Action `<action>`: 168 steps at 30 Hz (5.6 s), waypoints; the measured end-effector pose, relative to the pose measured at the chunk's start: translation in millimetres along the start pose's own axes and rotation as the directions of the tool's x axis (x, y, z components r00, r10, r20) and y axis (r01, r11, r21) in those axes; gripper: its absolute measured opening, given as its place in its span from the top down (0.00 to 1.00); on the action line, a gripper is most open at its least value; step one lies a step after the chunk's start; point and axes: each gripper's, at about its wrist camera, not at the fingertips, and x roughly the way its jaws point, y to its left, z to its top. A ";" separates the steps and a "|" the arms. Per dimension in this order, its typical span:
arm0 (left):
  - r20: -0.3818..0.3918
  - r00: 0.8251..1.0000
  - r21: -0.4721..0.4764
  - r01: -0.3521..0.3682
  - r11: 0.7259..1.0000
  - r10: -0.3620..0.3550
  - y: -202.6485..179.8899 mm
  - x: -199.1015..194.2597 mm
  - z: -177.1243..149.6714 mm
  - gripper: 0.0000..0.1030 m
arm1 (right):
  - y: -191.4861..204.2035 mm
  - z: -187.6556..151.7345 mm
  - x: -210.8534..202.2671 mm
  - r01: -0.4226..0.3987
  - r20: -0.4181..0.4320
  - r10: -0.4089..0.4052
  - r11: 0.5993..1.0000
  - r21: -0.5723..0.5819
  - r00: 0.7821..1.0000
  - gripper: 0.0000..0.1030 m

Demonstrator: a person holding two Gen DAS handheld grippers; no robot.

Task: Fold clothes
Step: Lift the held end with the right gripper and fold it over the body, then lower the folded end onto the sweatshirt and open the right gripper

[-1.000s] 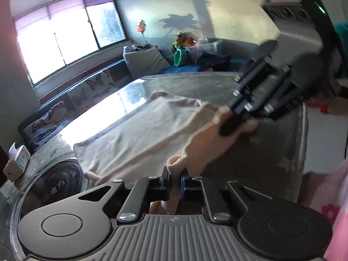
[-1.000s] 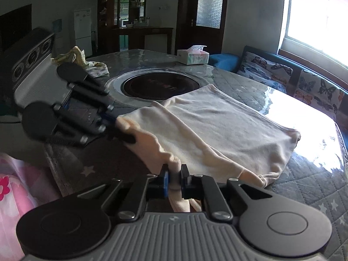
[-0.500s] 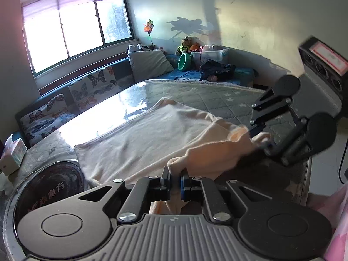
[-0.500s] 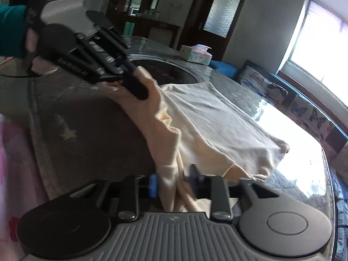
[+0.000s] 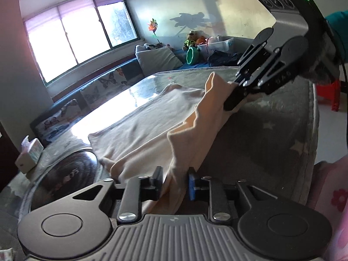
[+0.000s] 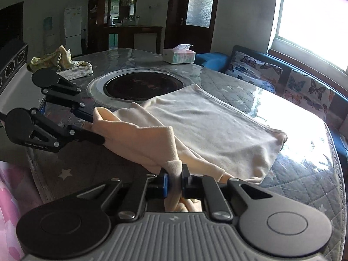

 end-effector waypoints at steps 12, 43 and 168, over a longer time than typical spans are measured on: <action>0.008 1.000 0.006 0.015 1.000 -0.015 12.6 -6.5 -5.3 0.94 | 6.0 1.5 -7.5 0.023 0.034 -0.024 1.000 0.012 0.999 0.92; 0.015 0.990 -0.066 0.142 0.988 -0.141 25.0 -81.6 34.2 0.95 | 34.7 -0.3 -97.5 -0.067 0.055 0.064 0.995 0.069 0.996 0.96; 0.010 0.971 -0.280 0.234 0.931 -0.241 -21.3 77.9 75.9 0.83 | -40.1 -38.5 -27.9 0.135 0.021 -0.152 0.924 0.358 0.988 0.96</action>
